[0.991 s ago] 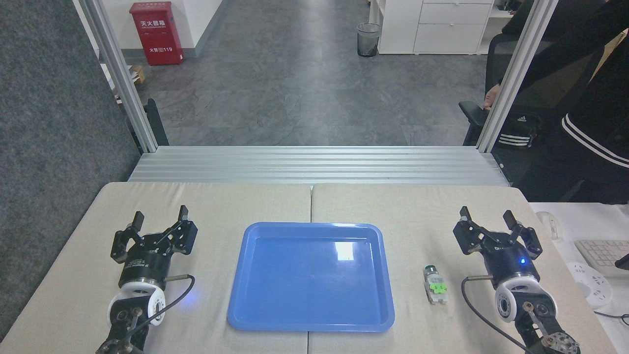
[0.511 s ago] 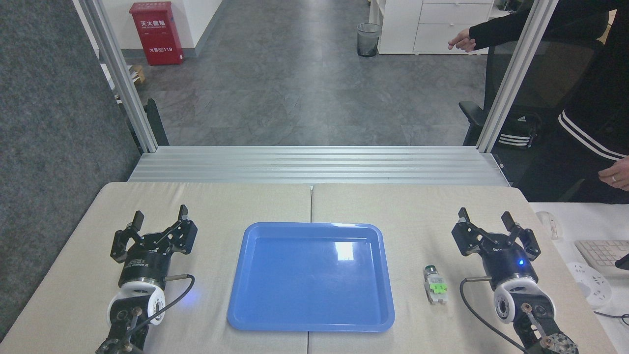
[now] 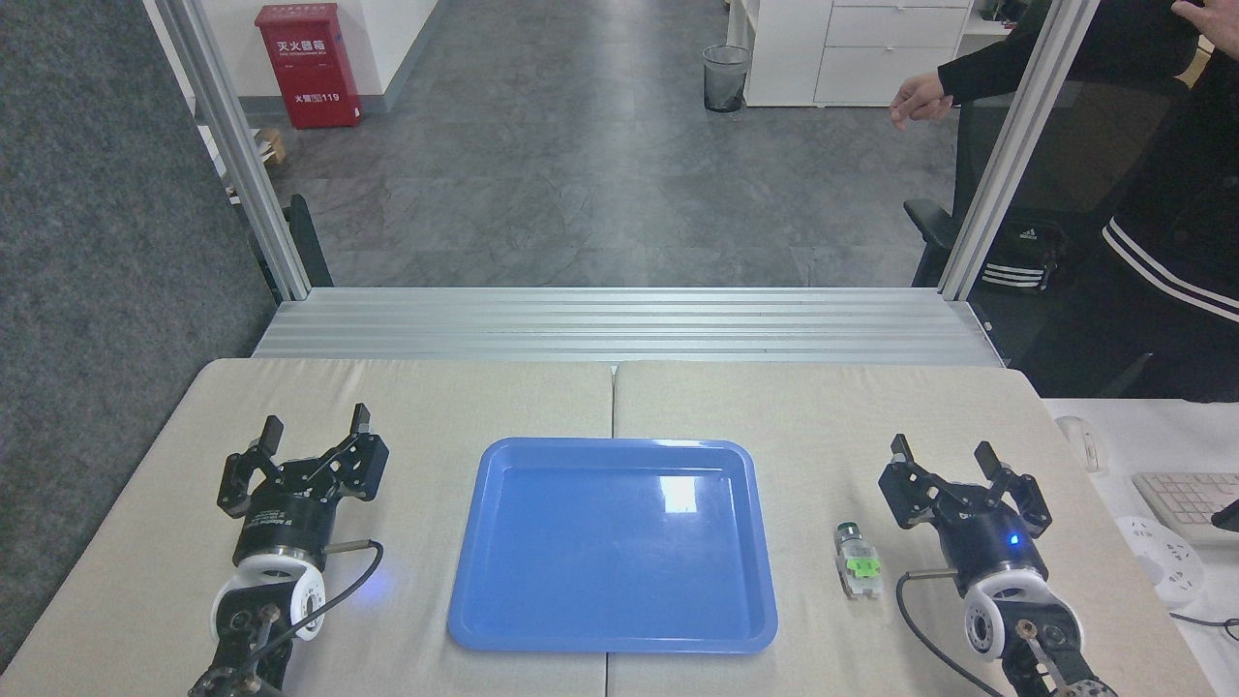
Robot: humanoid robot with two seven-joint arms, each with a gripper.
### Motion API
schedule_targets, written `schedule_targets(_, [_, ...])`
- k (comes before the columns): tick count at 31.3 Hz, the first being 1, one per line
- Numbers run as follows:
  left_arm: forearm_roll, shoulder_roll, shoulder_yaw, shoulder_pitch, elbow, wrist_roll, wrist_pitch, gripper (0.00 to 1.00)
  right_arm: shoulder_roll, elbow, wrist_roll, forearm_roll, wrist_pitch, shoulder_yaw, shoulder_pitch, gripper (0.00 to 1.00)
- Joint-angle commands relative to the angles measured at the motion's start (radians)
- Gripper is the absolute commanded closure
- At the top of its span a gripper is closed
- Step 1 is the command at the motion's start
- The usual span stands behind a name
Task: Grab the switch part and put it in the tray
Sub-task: 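Move the open right gripper down over the white-green switch part, then close the right gripper on the switch part and lift it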
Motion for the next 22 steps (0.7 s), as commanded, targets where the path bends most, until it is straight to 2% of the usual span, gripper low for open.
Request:
schedule_targets(1, [-0.001, -0.001, 0.0, 0.001, -0.001, 0.0, 0.001, 0.0, 0.048, -0.019, 0.001, 0.01, 0.0, 0.063, 0.073, 0.03])
schedule_targets(5, [-0.001, -0.001, 0.0, 0.001, -0.001, 0.0, 0.001, 0.0, 0.079, -0.024, 0.001, 0.018, 0.0, 0.074, 0.114, 0.03])
schedule_targets(8, [-0.001, -0.001, 0.0, 0.002, -0.001, 0.0, 0.001, 0.0, 0.083, -0.031, 0.001, 0.061, 0.0, 0.083, 0.145, 0.03])
schedule_targets(11, [-0.001, -0.001, 0.0, 0.002, -0.001, 0.0, 0.001, 0.0, 0.085, -0.037, 0.003, 0.069, 0.0, 0.086, 0.168, 0.03])
schedule_targets(22, [-0.001, -0.001, 0.0, 0.002, -0.001, 0.0, 0.001, 0.0, 0.096, -0.036, 0.043, 0.072, 0.008, 0.084, 0.173, 0.04])
